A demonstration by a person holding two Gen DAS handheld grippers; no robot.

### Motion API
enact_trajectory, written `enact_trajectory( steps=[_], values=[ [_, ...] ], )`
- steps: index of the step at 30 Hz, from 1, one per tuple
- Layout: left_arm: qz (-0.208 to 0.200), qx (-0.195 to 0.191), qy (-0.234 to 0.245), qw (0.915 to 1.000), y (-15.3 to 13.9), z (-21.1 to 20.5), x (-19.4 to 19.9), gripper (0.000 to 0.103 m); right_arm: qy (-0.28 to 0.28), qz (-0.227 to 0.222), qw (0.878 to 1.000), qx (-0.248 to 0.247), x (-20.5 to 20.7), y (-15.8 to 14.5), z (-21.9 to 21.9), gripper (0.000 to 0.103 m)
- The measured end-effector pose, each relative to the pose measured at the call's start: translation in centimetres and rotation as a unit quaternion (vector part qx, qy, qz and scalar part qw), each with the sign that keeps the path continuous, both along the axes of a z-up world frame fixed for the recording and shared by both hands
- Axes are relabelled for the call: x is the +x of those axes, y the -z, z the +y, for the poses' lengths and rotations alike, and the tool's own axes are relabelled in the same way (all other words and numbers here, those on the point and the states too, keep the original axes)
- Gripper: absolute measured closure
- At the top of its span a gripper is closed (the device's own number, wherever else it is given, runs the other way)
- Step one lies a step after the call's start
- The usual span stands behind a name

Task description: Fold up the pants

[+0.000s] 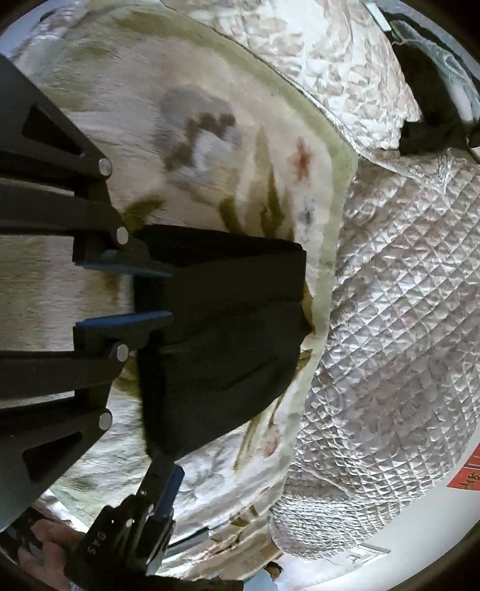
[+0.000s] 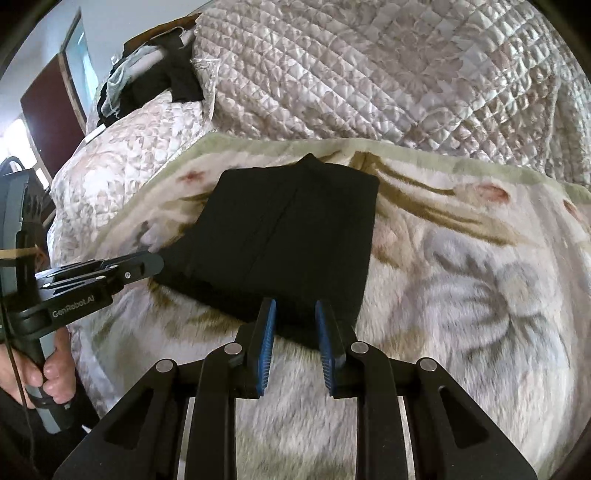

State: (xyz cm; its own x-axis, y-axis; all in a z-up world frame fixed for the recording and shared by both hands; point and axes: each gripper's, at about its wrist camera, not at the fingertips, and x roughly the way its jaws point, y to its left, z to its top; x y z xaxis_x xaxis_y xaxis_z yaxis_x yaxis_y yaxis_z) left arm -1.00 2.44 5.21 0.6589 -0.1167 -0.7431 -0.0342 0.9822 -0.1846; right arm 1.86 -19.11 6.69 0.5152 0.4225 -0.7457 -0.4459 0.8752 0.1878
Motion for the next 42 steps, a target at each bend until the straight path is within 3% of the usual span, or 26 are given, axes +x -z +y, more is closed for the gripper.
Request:
enact_trajectory(
  steps=[4,6,12,15,25,42],
  values=[
    [0.001,0.006,-0.016,0.9999,0.4,-0.1,-1.4,0.059,0.007,-0.009,1.0,0.003,-1.6,-0.3,-0.6,0.071],
    [0.007,0.013,-0.02,0.9997,0.9,-0.2,-1.6,0.056,0.009,-0.007,1.0,-0.005,-2.2,0.1,-0.8,0.071],
    [0.016,0.025,-0.026,0.9992,1.9,-0.2,-1.6,0.054,0.012,0.0,1.0,-0.014,-2.3,1.0,-0.8,0.071],
    [0.019,0.031,-0.026,0.999,2.4,-0.2,-1.4,0.051,0.015,0.0,1.0,-0.024,-2.2,1.6,-0.8,0.058],
    [0.022,0.049,-0.023,0.9983,3.7,-0.4,-1.2,0.048,0.021,0.019,0.999,-0.041,-1.7,3.5,-0.9,0.058],
    [0.02,0.063,-0.015,0.9977,3.9,-1.1,-1.0,0.04,0.01,0.003,0.998,-0.058,-2.0,4.0,-0.2,0.05]
  ],
)
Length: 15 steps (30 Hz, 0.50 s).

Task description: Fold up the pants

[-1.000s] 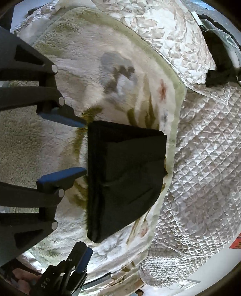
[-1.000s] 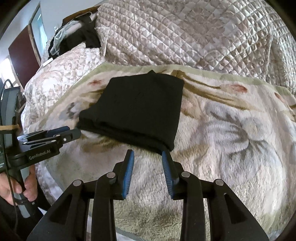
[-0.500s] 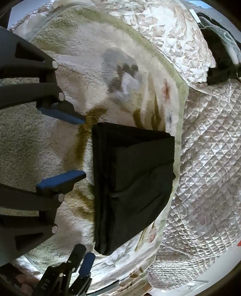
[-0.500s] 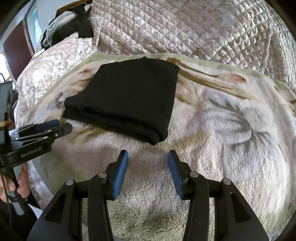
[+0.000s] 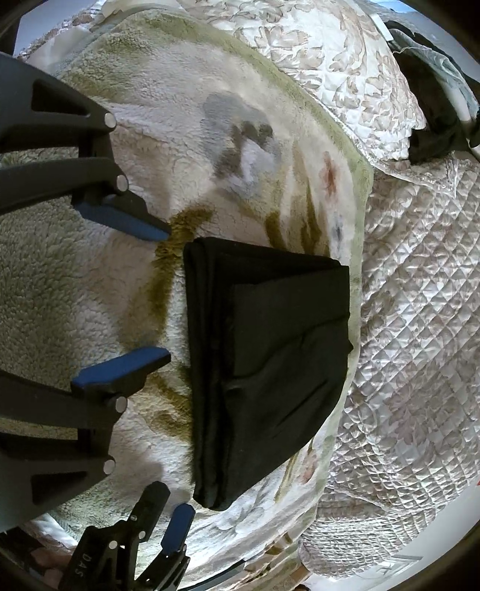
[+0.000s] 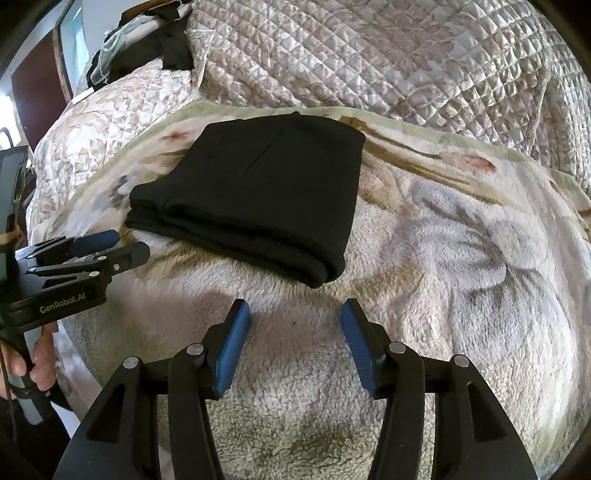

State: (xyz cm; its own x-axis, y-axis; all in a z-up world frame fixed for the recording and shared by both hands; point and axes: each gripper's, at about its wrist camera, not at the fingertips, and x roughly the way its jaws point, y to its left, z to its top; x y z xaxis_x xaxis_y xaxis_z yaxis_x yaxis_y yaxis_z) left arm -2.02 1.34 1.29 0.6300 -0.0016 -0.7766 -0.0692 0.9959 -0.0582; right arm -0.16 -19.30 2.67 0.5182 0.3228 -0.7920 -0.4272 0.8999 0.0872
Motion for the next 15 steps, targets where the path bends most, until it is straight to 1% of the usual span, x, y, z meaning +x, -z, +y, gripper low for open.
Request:
enact_trajectory(
  steps=[3,5,6,8,10,11,12,13,15],
  values=[
    [0.005,-0.003,0.001,1.0,0.0,0.0,0.2,0.036,-0.002,-0.001,1.0,0.001,0.0,0.0,0.0,0.047],
    [0.01,-0.002,0.002,1.0,-0.2,0.1,0.3,0.037,-0.001,0.001,1.0,0.003,0.1,-0.1,0.0,0.047],
    [0.006,-0.004,0.001,1.0,-0.5,0.1,0.1,0.037,0.0,-0.001,1.0,0.015,0.0,-0.5,-0.1,0.047],
    [-0.013,-0.015,0.001,0.9998,-1.4,0.2,-0.4,0.037,0.0,-0.005,0.999,0.035,-0.2,-1.1,-0.3,0.049],
    [-0.034,-0.017,0.004,0.9993,-2.5,0.3,-0.7,0.037,0.005,-0.025,0.999,0.041,-0.5,-2.0,-0.6,0.064],
    [-0.046,-0.017,0.004,0.9988,-2.9,0.3,-0.8,0.038,0.01,-0.034,0.998,0.05,-0.4,-2.5,-0.8,0.067],
    [-0.055,-0.019,0.004,0.9983,-3.3,0.3,-0.7,0.043,0.016,-0.039,0.998,0.055,-0.3,-2.8,-0.9,0.07],
    [-0.058,-0.022,0.004,0.9981,-3.6,0.3,-0.4,0.05,0.022,-0.044,0.997,0.059,-0.2,-3.0,-1.0,0.07],
    [-0.056,-0.029,0.006,0.998,-3.6,0.3,0.6,0.056,0.028,-0.042,0.997,0.06,0.4,-2.9,-0.9,0.071]
  ],
)
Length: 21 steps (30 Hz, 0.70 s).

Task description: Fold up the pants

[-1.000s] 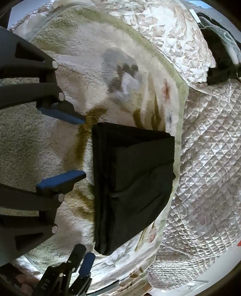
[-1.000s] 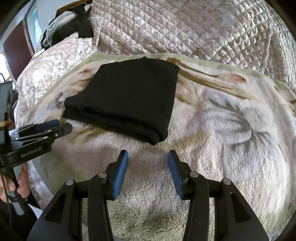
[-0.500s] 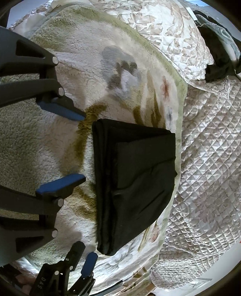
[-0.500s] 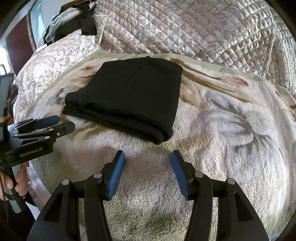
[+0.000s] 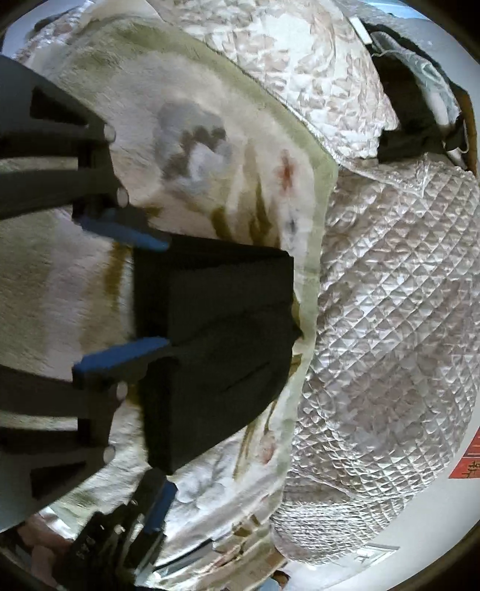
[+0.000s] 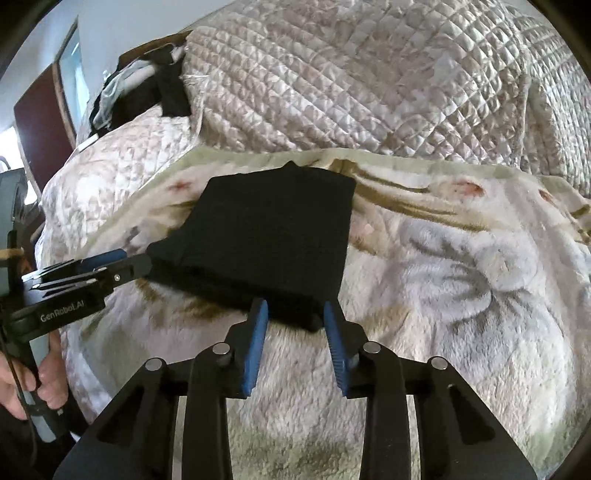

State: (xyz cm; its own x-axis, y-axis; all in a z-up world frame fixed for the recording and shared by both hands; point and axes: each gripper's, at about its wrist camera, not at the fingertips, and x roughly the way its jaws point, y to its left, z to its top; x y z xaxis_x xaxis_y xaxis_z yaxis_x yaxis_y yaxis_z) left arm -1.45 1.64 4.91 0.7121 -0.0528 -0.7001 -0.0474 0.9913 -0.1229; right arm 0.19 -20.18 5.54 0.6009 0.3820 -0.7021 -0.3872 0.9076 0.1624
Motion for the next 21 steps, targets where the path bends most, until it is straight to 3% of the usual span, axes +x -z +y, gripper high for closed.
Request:
enact_trajectory(
  steps=[3,5,14,18,21],
  values=[
    [0.012,0.009,-0.004,0.9999,0.9,0.0,1.5,0.066,-0.001,0.011,1.0,-0.009,0.9,1.0,0.8,0.073],
    [0.025,-0.006,-0.006,0.9996,1.5,0.3,2.0,0.066,-0.007,0.013,1.0,-0.015,1.1,1.3,1.2,0.073],
    [0.016,0.014,-0.019,0.9996,1.3,0.9,2.1,0.066,-0.003,-0.007,1.0,0.006,0.1,-0.2,0.0,0.073],
    [0.018,0.018,-0.022,0.9994,1.3,0.8,2.3,0.066,-0.005,0.03,0.999,-0.019,1.3,1.7,0.7,0.073],
    [0.019,0.016,-0.022,0.9994,1.1,0.7,2.2,0.066,-0.008,0.018,1.0,-0.021,0.7,1.0,0.5,0.073]
  ],
)
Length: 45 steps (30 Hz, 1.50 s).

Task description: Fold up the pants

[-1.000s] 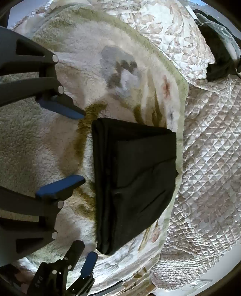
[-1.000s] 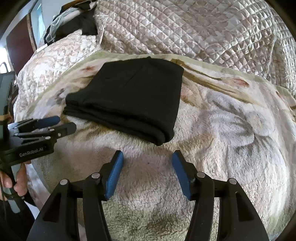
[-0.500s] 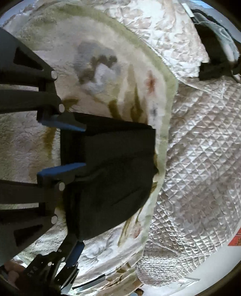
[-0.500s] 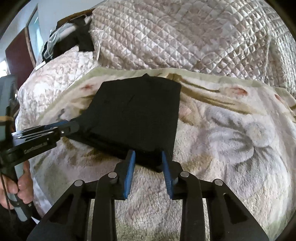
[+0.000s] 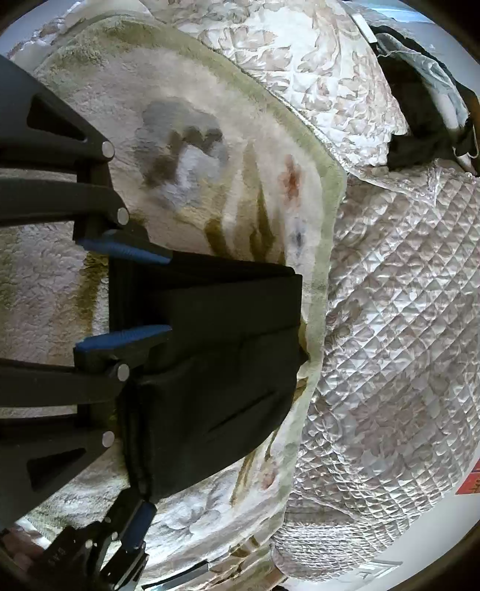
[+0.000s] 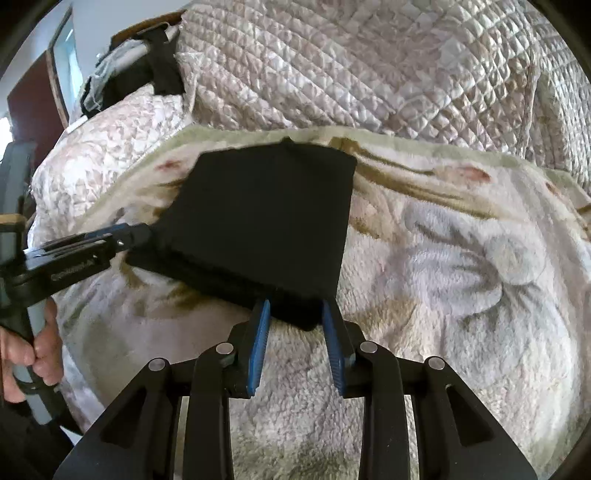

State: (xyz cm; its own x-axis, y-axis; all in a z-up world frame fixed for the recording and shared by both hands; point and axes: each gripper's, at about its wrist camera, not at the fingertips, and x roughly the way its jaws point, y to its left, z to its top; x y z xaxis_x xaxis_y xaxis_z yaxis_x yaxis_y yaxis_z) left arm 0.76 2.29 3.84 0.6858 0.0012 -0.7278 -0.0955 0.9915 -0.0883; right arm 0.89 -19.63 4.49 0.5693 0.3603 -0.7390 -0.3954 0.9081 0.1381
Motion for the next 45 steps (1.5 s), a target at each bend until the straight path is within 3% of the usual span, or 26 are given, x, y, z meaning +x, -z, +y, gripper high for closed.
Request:
enact_trajectory(
  steps=[9,15,18,30,45],
  values=[
    [0.017,0.015,-0.002,0.9997,-0.4,-0.6,-2.4,0.066,-0.001,0.008,1.0,0.0,-1.6,-0.6,-1.0,0.073],
    [0.055,0.01,-0.006,0.9984,1.8,-0.8,-3.3,0.06,0.002,0.02,0.999,-0.029,-1.5,0.7,-0.8,0.068],
    [0.05,0.028,-0.001,0.9984,1.9,-1.3,-3.5,0.056,-0.001,0.027,0.999,-0.039,-1.3,1.5,-0.6,0.064],
    [0.052,0.025,0.014,0.9982,2.1,-1.6,-3.3,0.037,-0.004,0.012,0.999,-0.052,-1.6,1.8,-0.2,0.06],
    [0.057,0.028,0.015,0.9978,2.3,-1.8,-3.2,0.032,-0.004,0.011,0.999,-0.05,-1.6,1.8,-0.2,0.059]
  ],
)
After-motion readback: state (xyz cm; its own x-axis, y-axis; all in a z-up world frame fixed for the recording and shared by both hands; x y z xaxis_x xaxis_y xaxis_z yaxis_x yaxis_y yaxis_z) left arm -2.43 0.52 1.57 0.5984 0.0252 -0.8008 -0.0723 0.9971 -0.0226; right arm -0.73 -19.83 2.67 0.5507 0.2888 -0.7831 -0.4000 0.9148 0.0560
